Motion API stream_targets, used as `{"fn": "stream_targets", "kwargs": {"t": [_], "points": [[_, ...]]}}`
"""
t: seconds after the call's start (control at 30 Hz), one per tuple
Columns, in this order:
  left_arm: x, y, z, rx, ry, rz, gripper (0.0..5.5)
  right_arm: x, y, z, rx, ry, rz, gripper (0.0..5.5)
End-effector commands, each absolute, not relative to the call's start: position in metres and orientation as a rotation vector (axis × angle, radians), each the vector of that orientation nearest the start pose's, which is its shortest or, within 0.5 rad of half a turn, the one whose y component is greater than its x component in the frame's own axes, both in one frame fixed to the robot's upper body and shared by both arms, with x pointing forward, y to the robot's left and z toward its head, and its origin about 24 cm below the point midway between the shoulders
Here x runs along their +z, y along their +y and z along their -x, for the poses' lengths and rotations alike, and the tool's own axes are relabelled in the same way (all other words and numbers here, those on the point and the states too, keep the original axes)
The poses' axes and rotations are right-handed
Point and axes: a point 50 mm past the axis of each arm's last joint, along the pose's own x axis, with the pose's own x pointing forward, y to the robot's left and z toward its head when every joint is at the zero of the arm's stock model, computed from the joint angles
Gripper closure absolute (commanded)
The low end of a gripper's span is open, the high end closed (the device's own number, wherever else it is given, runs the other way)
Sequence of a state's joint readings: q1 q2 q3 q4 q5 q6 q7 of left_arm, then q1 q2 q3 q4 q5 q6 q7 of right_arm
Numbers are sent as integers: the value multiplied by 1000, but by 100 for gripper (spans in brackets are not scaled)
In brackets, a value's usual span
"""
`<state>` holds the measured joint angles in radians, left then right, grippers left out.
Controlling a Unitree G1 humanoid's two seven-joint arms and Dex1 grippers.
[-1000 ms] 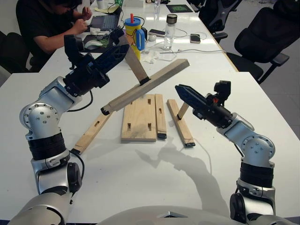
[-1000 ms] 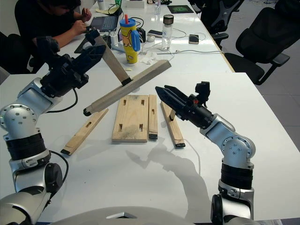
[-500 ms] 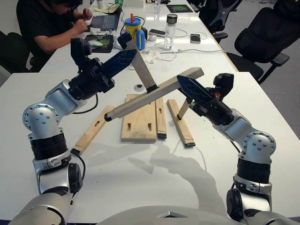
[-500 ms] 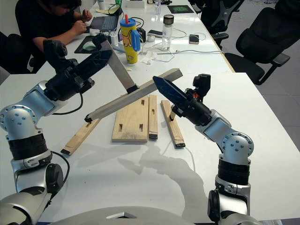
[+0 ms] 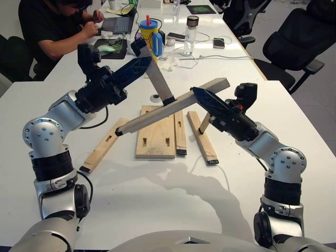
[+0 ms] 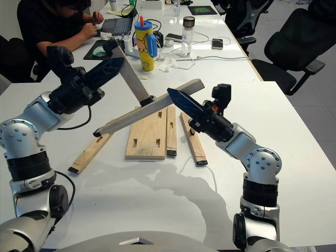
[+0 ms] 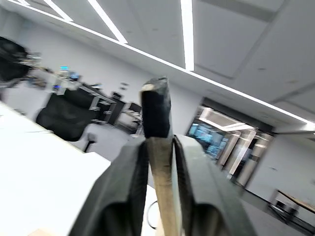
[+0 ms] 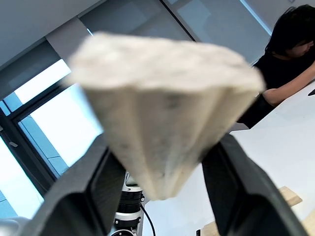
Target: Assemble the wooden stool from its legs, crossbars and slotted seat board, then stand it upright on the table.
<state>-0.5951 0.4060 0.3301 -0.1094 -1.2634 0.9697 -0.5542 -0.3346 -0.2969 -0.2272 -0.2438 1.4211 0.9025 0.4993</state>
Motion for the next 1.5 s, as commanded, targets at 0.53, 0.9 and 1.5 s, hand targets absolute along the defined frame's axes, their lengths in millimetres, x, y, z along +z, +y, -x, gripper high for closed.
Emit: {"fn": "stream_targets", "kwargs": {"t": [0.53,0.9,1.5], "points": [[159,211,-293,-821,90,167,299,177,-181,-268,1233,81,-329,340],[81,171,-266,-991,341,-214,299,171,-177,-293,1333,110,-26,340],[37,165,-251,-1060,549,-472,299,162,-148,-303,1411,221,294,340]]}}
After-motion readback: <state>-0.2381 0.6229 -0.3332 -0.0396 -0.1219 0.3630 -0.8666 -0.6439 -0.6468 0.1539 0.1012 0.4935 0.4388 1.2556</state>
